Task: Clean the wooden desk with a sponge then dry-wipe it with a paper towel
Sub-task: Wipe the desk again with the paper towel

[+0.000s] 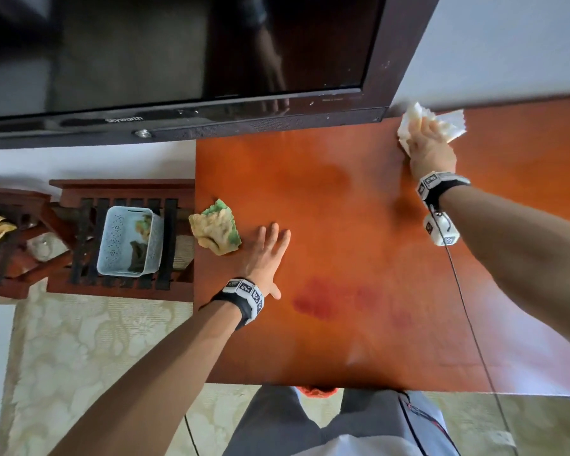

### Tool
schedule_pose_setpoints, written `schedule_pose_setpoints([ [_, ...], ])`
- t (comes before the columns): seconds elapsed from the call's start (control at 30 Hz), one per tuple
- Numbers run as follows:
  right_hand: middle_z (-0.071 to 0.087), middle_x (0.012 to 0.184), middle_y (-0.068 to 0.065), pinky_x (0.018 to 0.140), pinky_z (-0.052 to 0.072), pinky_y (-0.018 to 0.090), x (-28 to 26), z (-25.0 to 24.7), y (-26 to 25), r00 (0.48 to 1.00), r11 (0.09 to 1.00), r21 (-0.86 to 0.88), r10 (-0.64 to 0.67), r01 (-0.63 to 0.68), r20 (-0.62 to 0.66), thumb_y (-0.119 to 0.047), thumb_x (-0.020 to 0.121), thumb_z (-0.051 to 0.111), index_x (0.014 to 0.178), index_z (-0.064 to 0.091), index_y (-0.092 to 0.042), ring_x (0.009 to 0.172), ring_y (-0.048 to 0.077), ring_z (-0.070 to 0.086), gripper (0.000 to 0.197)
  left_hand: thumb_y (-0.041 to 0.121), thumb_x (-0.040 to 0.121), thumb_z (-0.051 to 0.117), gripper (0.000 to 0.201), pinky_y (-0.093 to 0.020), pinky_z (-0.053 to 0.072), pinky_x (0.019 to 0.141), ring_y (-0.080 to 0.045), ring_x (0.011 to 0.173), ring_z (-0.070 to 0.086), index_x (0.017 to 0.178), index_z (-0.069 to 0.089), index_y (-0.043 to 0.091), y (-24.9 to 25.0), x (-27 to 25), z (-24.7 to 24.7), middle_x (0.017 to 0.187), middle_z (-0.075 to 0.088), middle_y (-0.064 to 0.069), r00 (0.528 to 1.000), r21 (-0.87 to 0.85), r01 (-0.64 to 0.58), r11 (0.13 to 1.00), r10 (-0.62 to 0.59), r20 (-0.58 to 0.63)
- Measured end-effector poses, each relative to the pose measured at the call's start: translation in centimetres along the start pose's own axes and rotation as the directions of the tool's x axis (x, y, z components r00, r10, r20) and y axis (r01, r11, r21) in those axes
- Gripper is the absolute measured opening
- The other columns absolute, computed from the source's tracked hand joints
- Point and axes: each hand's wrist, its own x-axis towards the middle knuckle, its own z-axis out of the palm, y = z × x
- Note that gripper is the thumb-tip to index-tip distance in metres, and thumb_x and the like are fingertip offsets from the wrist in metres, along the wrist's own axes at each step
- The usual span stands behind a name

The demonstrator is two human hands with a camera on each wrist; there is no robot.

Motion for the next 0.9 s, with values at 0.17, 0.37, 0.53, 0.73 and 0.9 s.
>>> schedule_pose_setpoints([
  [0.17, 0.035, 0.153, 0.009, 0.100, 0.046, 0.046, 0.6, -2.5, -6.1, 0.998, 0.958, 0.288, 0.013, 0.008, -0.068, -0.026, 0.104, 0.042, 0.148, 0.037, -0.018, 0.145, 0.028, 0.029, 0.045, 0.046, 0.052, 0.097, 0.154, -0.050, 0.029, 0.120, -0.036, 0.154, -0.009, 0.158, -0.013, 0.025, -0.1, 0.2, 0.4, 0.167, -0.015, -0.008, 1.000, -0.044, -0.005, 0.999, 0.005, -0.014],
  [0.37, 0.023, 0.162, 0.000, 0.112, 0.035, 0.035, 2.5, -4.6, -21.5, 0.931, 0.898, 0.248, -0.361, 0.364, -0.060, -0.007, 0.100, 0.050, 0.156, 0.021, -0.019, 0.150, 0.021, 0.015, 0.065, 0.045, 0.050, 0.098, 0.154, -0.050, 0.026, 0.121, -0.034, 0.154, -0.007, 0.159, -0.008, 0.027, -0.6, 0.4, 0.7, 0.168, -0.012, -0.006, 0.999, -0.089, -0.027, 0.996, 0.024, -0.034],
  [0.53, -0.002, 0.165, -0.003, 0.118, 0.028, 0.034, 1.3, -4.5, -30.0, 0.816, 0.811, 0.108, -0.578, 0.575, 0.001, 0.003, 0.099, 0.039, 0.158, 0.006, -0.019, 0.152, 0.019, -0.002, 0.071, 0.050, 0.056, 0.094, 0.142, -0.051, 0.020, 0.123, -0.023, 0.155, -0.005, 0.160, 0.000, 0.029, -2.5, -0.4, 1.6, 0.168, -0.012, 0.002, 0.991, -0.281, -0.110, 0.953, 0.083, -0.108],
  [0.73, 0.009, 0.165, -0.006, 0.112, 0.039, 0.040, 3.9, -4.5, -32.8, 0.896, 0.859, 0.285, -0.444, 0.426, -0.002, -0.009, 0.103, 0.043, 0.157, 0.018, -0.028, 0.152, 0.017, 0.006, 0.062, 0.038, 0.078, 0.084, 0.091, -0.044, 0.038, 0.115, -0.025, 0.142, 0.038, 0.153, 0.035, 0.018, -9.3, -3.5, 0.1, 0.158, 0.035, -0.004, 0.924, -0.208, 0.037, 0.978, -0.113, -0.366],
  [0.9, 0.029, 0.160, 0.001, 0.115, 0.032, 0.035, 5.8, -6.3, -37.4, 0.914, 0.868, 0.294, -0.401, 0.401, -0.065, -0.016, 0.103, 0.044, 0.155, 0.027, -0.023, 0.148, 0.023, 0.023, 0.054, 0.010, 0.079, 0.077, 0.074, -0.043, 0.053, 0.094, -0.025, 0.124, 0.053, 0.146, 0.045, 0.013, -13.4, -4.0, 1.7, 0.145, 0.050, -0.006, 0.930, -0.045, -0.051, 0.998, 0.031, -0.365],
])
